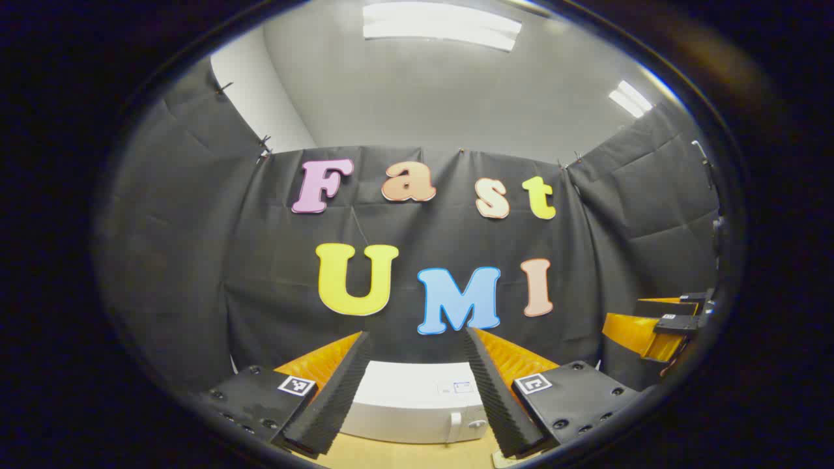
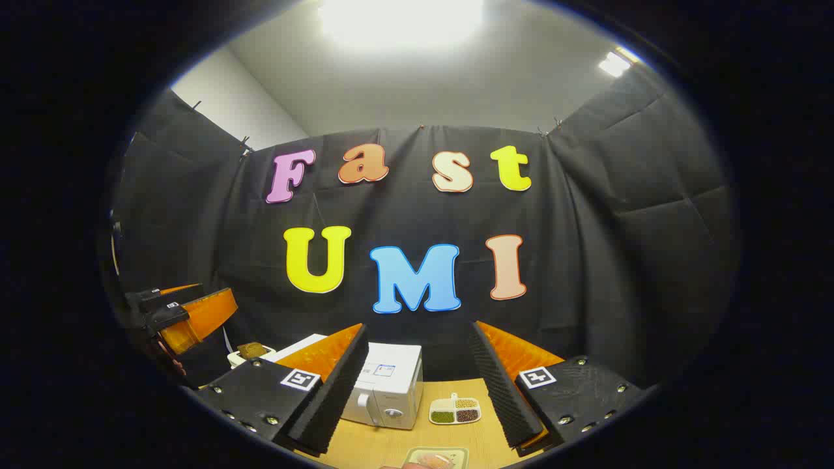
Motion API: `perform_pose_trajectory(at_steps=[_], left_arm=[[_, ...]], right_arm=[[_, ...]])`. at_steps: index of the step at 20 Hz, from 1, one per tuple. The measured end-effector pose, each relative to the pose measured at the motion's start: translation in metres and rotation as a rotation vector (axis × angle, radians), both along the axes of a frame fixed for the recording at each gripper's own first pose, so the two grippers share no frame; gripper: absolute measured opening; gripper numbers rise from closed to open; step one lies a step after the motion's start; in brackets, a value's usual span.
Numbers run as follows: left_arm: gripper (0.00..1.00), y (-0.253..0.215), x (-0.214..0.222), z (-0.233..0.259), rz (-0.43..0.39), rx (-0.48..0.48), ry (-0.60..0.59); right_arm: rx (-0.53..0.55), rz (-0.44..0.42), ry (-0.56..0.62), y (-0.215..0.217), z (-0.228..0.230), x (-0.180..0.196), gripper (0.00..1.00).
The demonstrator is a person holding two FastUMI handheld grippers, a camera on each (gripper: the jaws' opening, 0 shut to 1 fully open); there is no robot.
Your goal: Open the microwave oven with the left hand, put the food in, and close the microwave oven.
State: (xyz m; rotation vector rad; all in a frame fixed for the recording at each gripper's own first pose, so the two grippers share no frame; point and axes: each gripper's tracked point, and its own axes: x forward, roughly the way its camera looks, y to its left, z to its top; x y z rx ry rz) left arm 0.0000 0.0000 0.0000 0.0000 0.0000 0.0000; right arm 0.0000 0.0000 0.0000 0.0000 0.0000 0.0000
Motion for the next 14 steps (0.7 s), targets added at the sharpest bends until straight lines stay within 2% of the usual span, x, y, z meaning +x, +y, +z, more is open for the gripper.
perform_pose_trajectory(at_steps=[2,5,6,12,14], left_arm=[[0.98,-0.011,0.0,-0.001,0.001,0.017,0.008],[0.93,-0.025,0.004,0.0,0.01,0.038,0.016],[0.96,-0.031,0.006,-0.003,0.012,0.046,0.021],[0.98,-0.052,0.017,-0.017,0.042,0.037,0.055],[0.92,-0.052,0.018,-0.019,0.049,0.045,0.051]], right_arm=[[0.015,0.013,0.003,-0.005,-0.001,0.005,0.95],[0.023,0.012,0.013,-0.021,-0.004,0.014,0.95],[0.024,0.01,0.011,-0.026,-0.004,0.017,0.95],[0.013,0.047,0.008,-0.037,-0.004,0.024,0.95],[0.023,0.054,0.014,-0.037,-0.01,0.025,0.95]])
